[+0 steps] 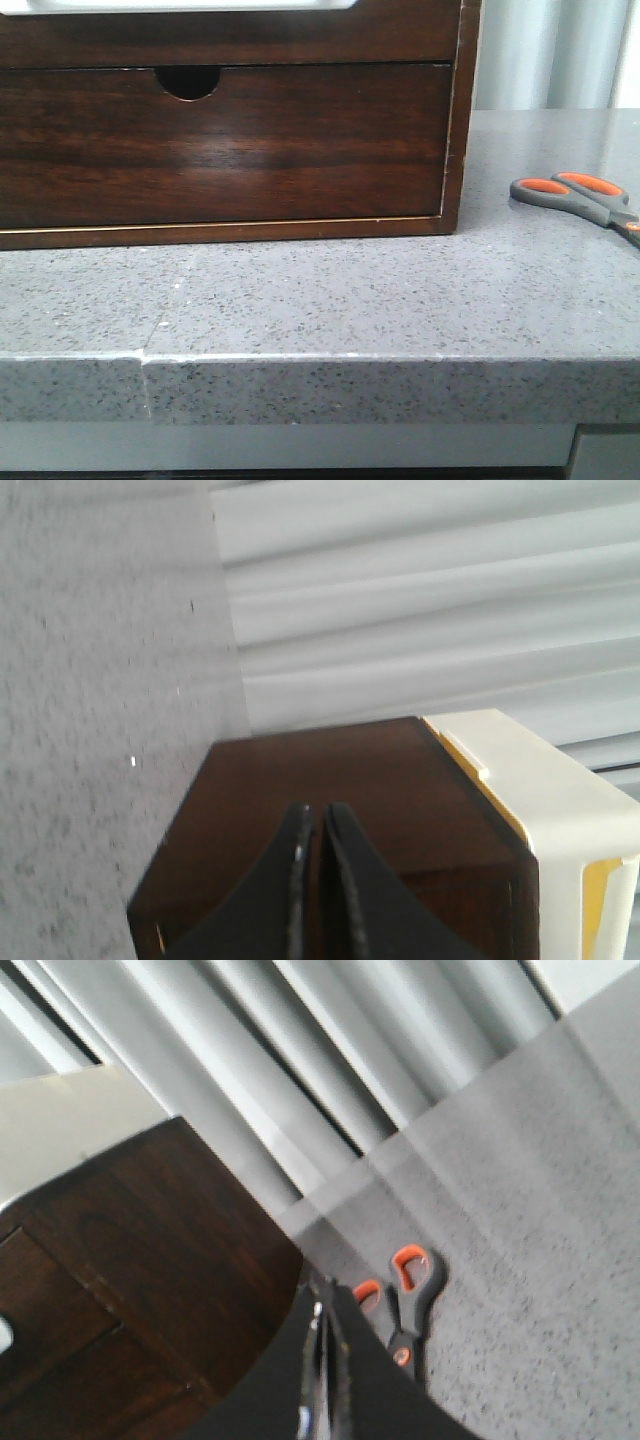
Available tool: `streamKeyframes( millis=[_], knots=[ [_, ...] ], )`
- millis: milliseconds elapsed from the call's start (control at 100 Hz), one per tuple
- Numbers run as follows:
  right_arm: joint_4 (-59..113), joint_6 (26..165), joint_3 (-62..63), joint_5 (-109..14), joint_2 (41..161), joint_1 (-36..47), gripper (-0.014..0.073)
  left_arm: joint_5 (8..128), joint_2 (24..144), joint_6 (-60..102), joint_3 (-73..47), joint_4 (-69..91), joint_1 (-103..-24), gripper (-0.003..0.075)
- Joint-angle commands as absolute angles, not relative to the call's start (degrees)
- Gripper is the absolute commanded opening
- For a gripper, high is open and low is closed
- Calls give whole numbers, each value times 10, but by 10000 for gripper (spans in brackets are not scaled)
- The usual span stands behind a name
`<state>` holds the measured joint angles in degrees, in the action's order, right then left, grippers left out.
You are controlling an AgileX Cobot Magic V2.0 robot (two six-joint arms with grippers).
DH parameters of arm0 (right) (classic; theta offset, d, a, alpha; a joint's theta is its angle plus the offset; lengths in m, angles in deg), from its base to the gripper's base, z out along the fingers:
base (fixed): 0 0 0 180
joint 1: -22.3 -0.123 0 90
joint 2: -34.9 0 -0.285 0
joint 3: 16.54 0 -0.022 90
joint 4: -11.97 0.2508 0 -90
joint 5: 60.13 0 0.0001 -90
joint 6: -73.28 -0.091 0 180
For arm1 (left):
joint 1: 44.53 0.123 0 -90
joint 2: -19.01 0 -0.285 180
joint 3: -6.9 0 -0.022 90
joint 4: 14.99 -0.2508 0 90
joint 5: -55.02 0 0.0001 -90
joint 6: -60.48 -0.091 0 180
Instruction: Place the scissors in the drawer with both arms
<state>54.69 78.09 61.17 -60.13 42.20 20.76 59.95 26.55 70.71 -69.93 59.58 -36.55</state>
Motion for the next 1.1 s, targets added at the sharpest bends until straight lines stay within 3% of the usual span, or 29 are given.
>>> streamKeyframes(
  millis=[0, 130, 330, 420, 540, 640, 740, 950, 1090],
  knots=[
    [550, 783, 573, -595, 406, 207, -46, 673, 247, 681, -679, 615, -365, -20],
    [548, 784, 533, -581, 421, 207, -46, 753, 276, 562, -628, 614, -365, -20],
    [620, 784, 495, -580, 474, 207, -24, 807, 365, 555, -552, 663, -365, -15],
    [654, 784, 489, -574, 499, 207, 73, 842, 413, 547, -523, 692, -365, 37],
    [699, 784, 488, -571, 529, 207, 262, 848, 455, 545, -492, 734, -379, 206],
    [708, 784, 488, -555, 554, 207, 364, 858, 491, 545, -481, 799, -387, 272],
    [708, 784, 488, -547, 572, 207, 365, 892, 533, 545, -470, 858, -395, 275],
    [708, 784, 488, -551, 578, 207, 365, 893, 622, 529, -419, 797, -449, 279],
    [708, 784, 488, -551, 578, 207, 365, 914, 711, 525, -395, 813, -490, 333]
  ],
)
